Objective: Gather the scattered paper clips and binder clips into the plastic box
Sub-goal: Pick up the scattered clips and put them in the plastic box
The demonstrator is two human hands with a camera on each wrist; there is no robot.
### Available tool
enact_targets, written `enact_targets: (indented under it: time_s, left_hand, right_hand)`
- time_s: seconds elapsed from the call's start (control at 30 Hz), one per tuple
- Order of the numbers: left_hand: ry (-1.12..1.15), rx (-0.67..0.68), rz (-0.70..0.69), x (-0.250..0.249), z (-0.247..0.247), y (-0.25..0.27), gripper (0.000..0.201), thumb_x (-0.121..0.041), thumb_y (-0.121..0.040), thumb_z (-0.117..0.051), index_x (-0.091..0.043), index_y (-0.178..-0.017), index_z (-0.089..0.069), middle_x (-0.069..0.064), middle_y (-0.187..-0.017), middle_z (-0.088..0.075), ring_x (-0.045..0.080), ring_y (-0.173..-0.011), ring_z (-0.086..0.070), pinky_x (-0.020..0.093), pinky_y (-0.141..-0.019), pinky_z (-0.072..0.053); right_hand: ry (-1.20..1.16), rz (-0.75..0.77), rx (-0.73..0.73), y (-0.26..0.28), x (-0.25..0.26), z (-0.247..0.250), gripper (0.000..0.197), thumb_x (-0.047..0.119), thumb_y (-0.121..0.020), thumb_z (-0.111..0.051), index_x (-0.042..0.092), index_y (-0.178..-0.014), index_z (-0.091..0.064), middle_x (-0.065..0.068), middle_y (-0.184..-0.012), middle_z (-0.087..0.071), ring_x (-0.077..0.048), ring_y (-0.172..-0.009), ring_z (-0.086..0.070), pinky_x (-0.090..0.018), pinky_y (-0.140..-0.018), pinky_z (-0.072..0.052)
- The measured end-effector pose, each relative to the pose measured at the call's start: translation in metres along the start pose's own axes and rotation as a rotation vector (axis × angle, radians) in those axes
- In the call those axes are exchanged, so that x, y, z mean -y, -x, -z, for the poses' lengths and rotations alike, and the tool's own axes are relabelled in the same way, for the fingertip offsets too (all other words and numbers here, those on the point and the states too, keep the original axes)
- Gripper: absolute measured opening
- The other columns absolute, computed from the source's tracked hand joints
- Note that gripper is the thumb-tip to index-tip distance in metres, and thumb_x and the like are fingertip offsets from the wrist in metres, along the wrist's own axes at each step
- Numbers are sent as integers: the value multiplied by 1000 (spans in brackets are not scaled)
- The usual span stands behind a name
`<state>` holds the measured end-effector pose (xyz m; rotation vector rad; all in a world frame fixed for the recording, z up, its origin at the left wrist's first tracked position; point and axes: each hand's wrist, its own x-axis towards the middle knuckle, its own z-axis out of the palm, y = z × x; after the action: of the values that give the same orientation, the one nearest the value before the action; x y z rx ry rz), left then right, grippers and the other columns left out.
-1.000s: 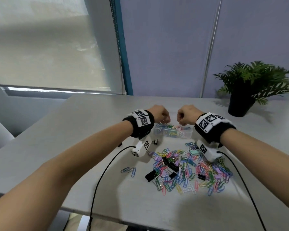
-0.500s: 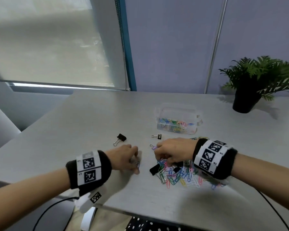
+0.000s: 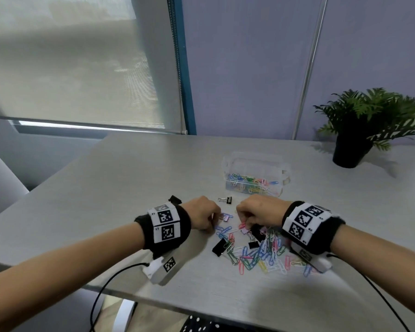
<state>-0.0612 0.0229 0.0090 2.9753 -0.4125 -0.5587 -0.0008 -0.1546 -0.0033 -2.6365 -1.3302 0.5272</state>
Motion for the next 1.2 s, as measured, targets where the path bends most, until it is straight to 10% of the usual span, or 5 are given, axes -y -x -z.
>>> enact_targets:
  time_s: [0.2,0.43,0.63,0.9,1.2]
  left_hand:
    - [161,-101,-83,-3,8,-4,9,-5,-82,-63,-5,-91,-65,11,-93,-72,15,-72,-56,19,-69,-39]
    - [151,-9,-118,-11,-11,-11,39,-13,-75,-73,-7,-110,-57,11,-110,-55,20,-87,-51,20,-76,-37]
    - [81,11,-166,-15,-11,-12,23,-10,-77,-71,-5,-97,-62,13,-102,-62,16,-85,-49,24,-77,-39]
    - [167,28,-183,-2,-15,-11,18,-18,-79,-71,-7,-92,-64,11,-92,-68,12,-76,-49,20,-68,-37]
    - [283,-82,-151,18,9,-12,12,-16,-79,-70,-11,-90,-67,-11,-64,-62,-7,-49,-53,7,-62,-41]
  right_hand:
    - [-276,-43,-137,7,-8,15,11,14,-80,-69,20,-76,-60,2,-76,-68,-9,-72,-62,-19,-67,-48]
    - [-524,-154,-363,11,-34,49,6,7,-78,-71,9,-81,-66,6,-65,-67,-6,-56,-58,-14,-47,-43]
    - [-516,-310,-636,-7,-59,65,9,-3,-80,-65,5,-78,-61,-3,-61,-59,-12,-51,-54,-9,-39,-44]
    - [-11,-222,-428,-22,-29,46,13,12,-88,-59,9,-99,-63,-7,-103,-64,-21,-92,-60,-32,-83,-48]
    - [158,-193,19,-37,3,12,41,36,-73,-74,8,-90,-52,-8,-91,-56,-23,-84,-53,-30,-64,-38]
